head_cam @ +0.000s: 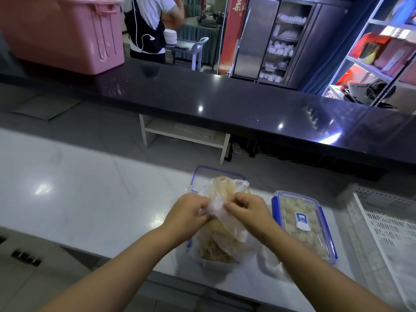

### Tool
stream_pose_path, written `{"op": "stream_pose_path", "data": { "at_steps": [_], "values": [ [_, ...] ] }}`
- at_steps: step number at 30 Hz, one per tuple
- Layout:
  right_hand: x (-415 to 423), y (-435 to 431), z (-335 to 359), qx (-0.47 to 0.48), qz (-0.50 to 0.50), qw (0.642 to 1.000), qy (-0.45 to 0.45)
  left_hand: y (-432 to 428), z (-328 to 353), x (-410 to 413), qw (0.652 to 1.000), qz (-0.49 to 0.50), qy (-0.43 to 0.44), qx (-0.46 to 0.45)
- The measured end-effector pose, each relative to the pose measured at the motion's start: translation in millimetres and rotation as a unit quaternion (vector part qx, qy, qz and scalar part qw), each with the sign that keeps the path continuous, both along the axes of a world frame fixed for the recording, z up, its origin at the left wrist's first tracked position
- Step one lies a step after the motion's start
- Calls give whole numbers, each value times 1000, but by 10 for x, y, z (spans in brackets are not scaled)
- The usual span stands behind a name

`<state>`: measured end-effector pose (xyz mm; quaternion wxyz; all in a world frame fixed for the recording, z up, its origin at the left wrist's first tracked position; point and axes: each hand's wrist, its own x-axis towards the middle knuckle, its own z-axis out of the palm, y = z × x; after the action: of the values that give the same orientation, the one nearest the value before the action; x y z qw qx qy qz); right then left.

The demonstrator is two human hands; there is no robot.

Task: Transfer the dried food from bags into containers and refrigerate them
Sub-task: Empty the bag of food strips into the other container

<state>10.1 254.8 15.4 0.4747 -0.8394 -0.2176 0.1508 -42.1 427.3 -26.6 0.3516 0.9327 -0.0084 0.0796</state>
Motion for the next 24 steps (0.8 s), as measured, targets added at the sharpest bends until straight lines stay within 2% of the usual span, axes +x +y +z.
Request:
{"op": "stream_pose_path", "data": {
  "at_steps": [3, 5, 8, 12, 18, 22, 24],
  "values": [
    [228, -110, -73, 10, -149, 987, -57, 49, -19, -89, 998, -5, 47, -28],
    [384, -115, -143, -36, -184, 980, -65, 35, -5, -147, 997, -20, 67, -46],
    [473, -20, -224, -75, -148, 986, 11, 45, -15, -198, 993, -14, 99, -57],
    [397, 78, -222, -4, -128, 986, 110, 79, -40, -250, 988, 1, 134, -77],
    [237, 81, -19, 34, -71, 992, 101, 136, -59, -235, 988, 21, 127, -80],
    [214, 79, 33, -13, -31, 995, 97, 152, -24, -193, 989, 35, 118, -81],
    [291, 76, -4, -62, -45, 996, 40, 151, -12, -178, 989, 30, 120, -79]
  ]
}}
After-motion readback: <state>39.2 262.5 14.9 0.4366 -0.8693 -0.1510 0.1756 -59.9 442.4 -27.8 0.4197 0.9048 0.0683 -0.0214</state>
